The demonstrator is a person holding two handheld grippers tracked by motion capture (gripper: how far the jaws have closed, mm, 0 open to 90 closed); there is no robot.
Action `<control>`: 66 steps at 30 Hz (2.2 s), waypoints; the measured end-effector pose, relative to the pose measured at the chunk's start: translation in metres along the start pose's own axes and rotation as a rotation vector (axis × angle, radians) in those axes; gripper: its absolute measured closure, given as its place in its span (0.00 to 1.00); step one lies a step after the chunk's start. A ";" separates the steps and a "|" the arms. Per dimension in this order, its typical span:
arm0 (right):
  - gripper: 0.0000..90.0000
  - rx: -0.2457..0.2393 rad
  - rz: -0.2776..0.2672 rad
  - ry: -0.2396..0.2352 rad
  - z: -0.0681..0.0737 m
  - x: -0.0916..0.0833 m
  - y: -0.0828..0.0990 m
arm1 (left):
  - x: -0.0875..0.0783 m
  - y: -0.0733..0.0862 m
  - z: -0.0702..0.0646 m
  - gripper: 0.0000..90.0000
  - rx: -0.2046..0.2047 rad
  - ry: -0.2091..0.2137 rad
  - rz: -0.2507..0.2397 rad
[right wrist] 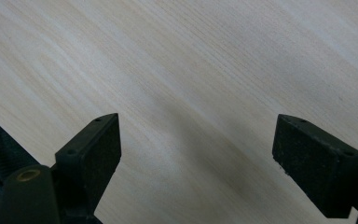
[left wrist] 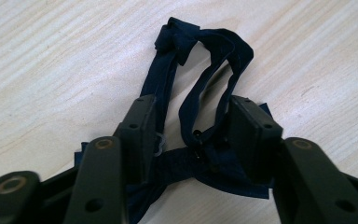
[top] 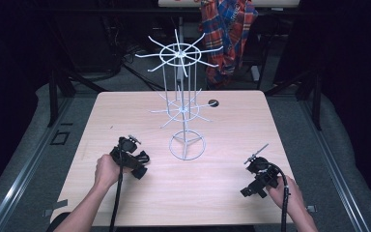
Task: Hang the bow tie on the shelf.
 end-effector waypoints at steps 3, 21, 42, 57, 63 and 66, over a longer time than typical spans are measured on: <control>0.17 -0.001 0.003 0.002 -0.001 0.000 0.000 | -0.005 -0.001 0.001 0.58 -0.009 -0.013 -0.045; 0.17 -0.004 0.017 0.018 -0.001 0.000 0.001 | 0.005 0.004 0.015 0.86 -0.082 0.009 0.003; 0.17 0.018 -0.003 0.016 -0.003 -0.003 0.004 | -0.039 0.013 0.040 0.97 -0.192 0.158 -0.311; 0.17 0.021 0.006 0.020 -0.004 -0.002 0.004 | -0.072 0.003 0.030 0.97 -0.170 0.196 -0.511; 0.17 -0.001 0.014 0.021 -0.004 -0.004 0.003 | -0.079 -0.002 0.025 0.97 -0.148 0.211 -0.539; 0.17 0.009 0.010 0.014 -0.003 -0.004 0.004 | -0.083 -0.004 0.022 0.97 -0.134 0.215 -0.549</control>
Point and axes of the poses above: each handheld gripper's, and its own axes: x roughly forward along the jaws, y roughly out of its underside, z roughly to its left, the point moved 2 cm from there along x, roughly forward along the jaws, and after that the axes turned 4 degrees about y, right-handed, at the moved point
